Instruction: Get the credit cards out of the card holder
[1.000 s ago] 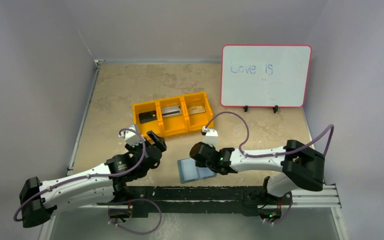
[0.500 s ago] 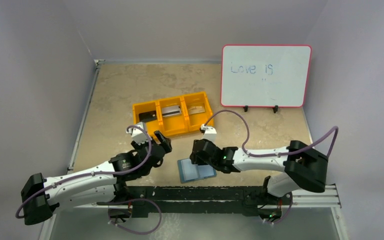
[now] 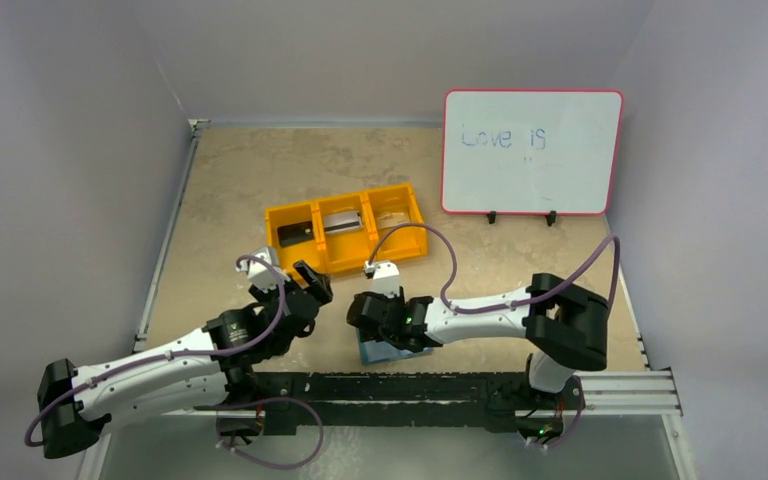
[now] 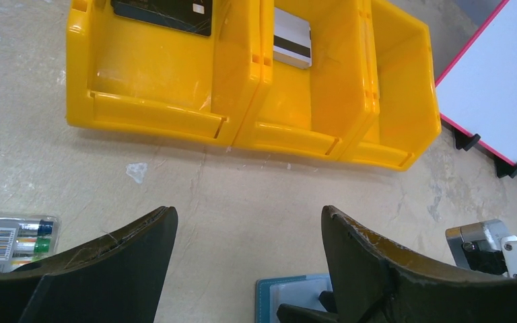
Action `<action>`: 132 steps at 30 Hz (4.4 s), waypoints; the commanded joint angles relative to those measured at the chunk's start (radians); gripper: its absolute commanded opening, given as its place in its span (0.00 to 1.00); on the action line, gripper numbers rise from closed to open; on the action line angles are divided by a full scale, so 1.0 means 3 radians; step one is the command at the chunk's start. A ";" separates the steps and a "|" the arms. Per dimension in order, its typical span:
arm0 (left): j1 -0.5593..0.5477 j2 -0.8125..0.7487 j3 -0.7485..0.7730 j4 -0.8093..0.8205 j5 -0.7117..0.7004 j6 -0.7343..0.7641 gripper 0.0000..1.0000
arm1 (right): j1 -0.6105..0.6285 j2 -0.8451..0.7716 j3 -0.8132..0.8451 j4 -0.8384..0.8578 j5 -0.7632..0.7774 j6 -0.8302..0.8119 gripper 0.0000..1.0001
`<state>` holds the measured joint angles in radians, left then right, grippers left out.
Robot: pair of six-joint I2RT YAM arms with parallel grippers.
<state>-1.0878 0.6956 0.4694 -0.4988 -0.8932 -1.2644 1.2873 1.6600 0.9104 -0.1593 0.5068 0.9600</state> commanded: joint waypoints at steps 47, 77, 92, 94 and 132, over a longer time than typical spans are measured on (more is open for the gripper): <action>0.0002 0.0372 0.0015 0.0564 0.0310 0.0268 0.78 | -0.0309 -0.0291 -0.0482 0.0460 -0.0308 0.0028 0.00; 0.0001 0.0113 0.0108 -0.0105 -0.0143 -0.0197 0.77 | -0.0102 -0.0167 -0.0092 -0.0043 -0.0033 -0.0288 0.66; 0.0001 0.0120 0.0080 -0.0104 -0.0120 -0.0157 0.77 | 0.0025 0.0158 0.0283 -0.0657 0.0284 -0.0037 0.67; -0.0002 0.0123 0.0077 -0.0094 -0.0109 -0.0160 0.77 | 0.0025 0.0184 0.0241 -0.0611 0.0228 -0.0063 0.67; 0.0001 0.1438 -0.0306 0.2986 0.2412 0.0380 0.76 | -0.0934 -0.1046 -0.1804 0.2157 -0.1239 0.0694 0.19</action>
<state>-1.0878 1.0309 0.3725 0.1329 -0.3458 -1.1370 1.0248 1.3674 0.4316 0.3298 0.1864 1.0725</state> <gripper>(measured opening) 0.768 0.191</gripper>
